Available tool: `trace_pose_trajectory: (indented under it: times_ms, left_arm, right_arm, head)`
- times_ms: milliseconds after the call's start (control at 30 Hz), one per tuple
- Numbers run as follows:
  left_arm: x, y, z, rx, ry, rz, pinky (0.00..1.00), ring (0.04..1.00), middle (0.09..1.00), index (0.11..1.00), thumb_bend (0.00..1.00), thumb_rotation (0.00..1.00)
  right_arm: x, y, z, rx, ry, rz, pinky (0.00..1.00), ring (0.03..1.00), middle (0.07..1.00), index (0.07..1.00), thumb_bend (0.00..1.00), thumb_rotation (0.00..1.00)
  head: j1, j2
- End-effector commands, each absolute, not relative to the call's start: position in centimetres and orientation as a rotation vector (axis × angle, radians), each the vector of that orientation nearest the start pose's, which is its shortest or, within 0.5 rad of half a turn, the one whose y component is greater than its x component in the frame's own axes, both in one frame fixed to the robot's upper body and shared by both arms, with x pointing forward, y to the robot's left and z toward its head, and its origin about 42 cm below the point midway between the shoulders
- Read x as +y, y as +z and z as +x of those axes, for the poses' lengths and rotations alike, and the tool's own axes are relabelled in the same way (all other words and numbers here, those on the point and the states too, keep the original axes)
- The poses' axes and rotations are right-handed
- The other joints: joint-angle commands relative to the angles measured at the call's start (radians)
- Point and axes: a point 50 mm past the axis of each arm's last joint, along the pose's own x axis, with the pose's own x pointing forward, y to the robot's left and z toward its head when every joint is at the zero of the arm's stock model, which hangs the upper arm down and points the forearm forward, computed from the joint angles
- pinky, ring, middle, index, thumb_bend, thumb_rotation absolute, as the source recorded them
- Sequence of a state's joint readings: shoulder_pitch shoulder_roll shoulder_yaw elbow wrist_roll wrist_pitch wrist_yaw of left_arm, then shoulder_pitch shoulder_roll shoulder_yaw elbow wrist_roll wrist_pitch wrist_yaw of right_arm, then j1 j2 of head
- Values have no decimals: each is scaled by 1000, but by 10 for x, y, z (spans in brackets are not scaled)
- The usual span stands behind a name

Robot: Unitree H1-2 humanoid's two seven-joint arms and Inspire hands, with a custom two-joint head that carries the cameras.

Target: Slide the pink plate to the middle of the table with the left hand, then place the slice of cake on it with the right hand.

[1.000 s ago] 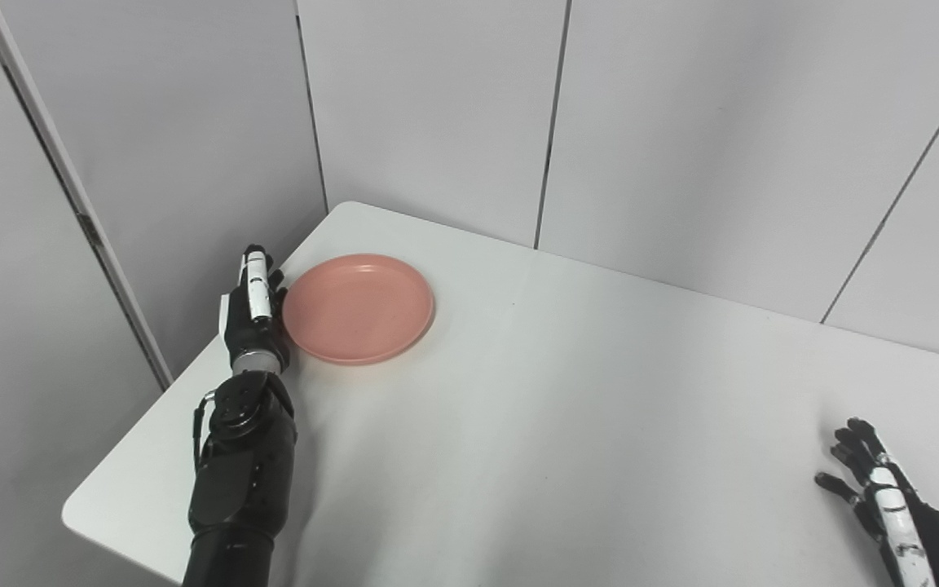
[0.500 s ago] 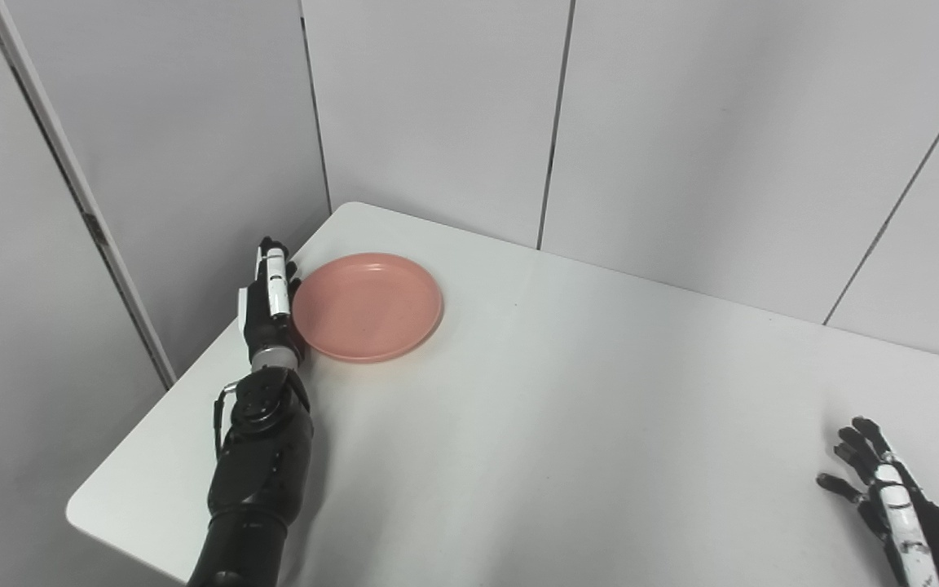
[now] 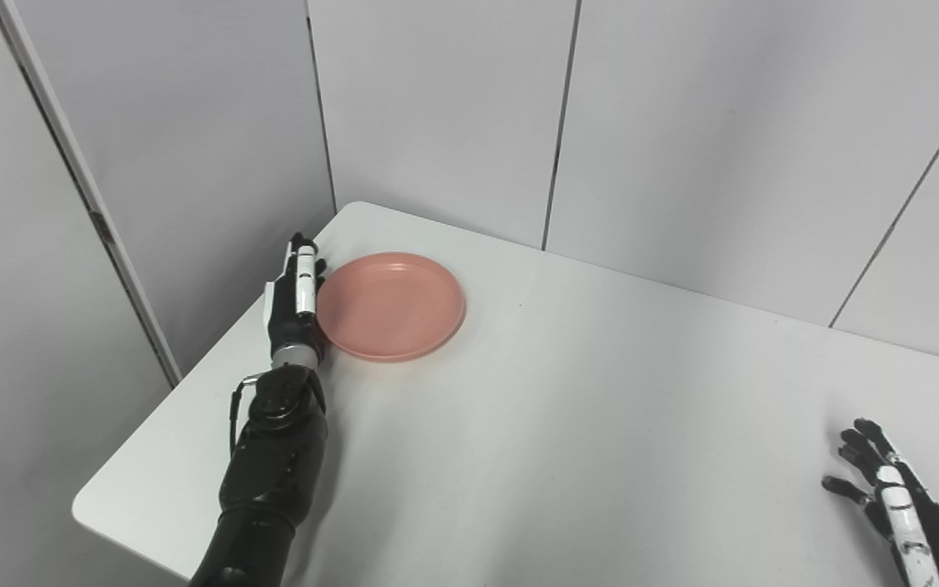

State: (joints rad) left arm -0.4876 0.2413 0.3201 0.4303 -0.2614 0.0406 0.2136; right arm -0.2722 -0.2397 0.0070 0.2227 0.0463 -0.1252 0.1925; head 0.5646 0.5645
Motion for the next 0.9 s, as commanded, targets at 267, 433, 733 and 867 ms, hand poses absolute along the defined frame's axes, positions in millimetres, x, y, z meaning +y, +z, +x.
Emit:
trace_pose_trajectory:
  times_ms: [267, 433, 733, 867]
  left_arm:
    - [262, 154, 440, 62, 140, -203, 942, 951, 970, 963, 342, 1000]
    - [237, 147, 435, 91, 47, -184, 958, 962, 980, 973, 336, 1000]
    - [201, 136, 419, 108, -104, -147, 940, 950, 974, 969, 340, 1000]
    - [186, 134, 411, 129, -153, -160, 934, 946, 969, 966, 342, 1000]
  right_arm:
    - [-266, 128, 367, -130, 213, -245, 880, 889, 887, 896, 134, 1000]
    - [-263, 125, 366, -143, 219, -265, 876, 888, 886, 895, 149, 1000]
    - [-251, 126, 357, -131, 223, -294, 904, 899, 899, 913, 184, 1000]
    - [-245, 128, 354, -132, 224, -304, 910, 901, 904, 919, 194, 1000]
  head:
    - [-41, 12]
    - [-94, 21]
    - [-185, 28]
    - [-219, 32]
